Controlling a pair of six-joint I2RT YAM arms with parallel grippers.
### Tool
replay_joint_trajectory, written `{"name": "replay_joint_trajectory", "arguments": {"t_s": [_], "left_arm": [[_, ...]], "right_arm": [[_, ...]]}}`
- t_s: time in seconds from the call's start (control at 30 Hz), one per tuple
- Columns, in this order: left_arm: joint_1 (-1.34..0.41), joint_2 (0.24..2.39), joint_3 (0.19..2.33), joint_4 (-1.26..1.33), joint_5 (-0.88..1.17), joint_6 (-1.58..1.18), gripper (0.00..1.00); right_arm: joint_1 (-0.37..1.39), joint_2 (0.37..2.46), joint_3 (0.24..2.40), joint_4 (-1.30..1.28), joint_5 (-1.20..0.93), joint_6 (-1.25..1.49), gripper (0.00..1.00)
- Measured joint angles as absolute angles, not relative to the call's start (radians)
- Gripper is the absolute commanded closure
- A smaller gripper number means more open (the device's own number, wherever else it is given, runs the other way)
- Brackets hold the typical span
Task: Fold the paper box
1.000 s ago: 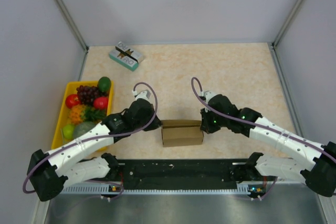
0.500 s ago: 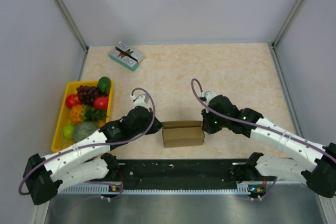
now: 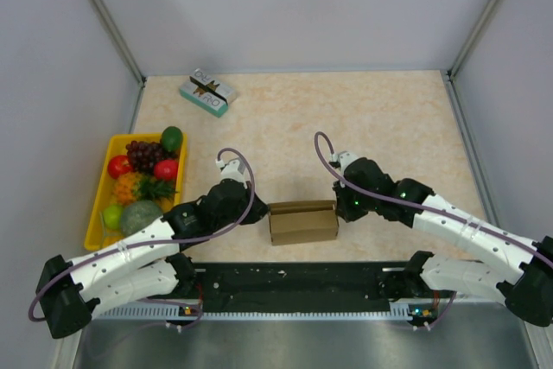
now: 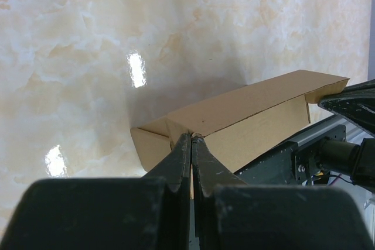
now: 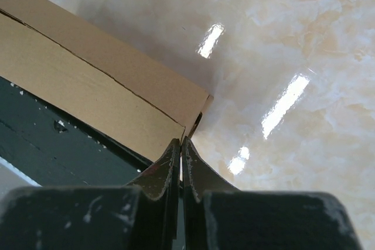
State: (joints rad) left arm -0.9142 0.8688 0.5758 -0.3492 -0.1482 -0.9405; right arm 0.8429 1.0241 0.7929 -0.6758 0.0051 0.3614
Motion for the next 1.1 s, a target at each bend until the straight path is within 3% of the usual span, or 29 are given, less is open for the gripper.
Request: {"name": "replay_joint_trajectory", "arguments": {"t_s": [0.47,0.73,0.93,1.1], "left_arm": [[-0.955,0.802,0.469,-0.223,-0.210,-0.946,1.00],[-0.986,0.748,0.417,-0.177,-0.242,-0.949,1.00],[-0.991,0.716,0.388,-0.159,-0.257,-0.960,1.00],[-0.997,0.709,0.385,-0.159,-0.270,-0.959,1.00]], "right_arm": [[0.849,0.988,0.725,-0.623,0.054,0.516,1.00],[0.862,0.908,0.692,-0.647,0.070,0.566,0.65],[0.862,0.840,0.726,-0.693,0.036,0.581,0.45],[0.862,0.854,0.897,-0.703,0.041,0.592,0.43]]}}
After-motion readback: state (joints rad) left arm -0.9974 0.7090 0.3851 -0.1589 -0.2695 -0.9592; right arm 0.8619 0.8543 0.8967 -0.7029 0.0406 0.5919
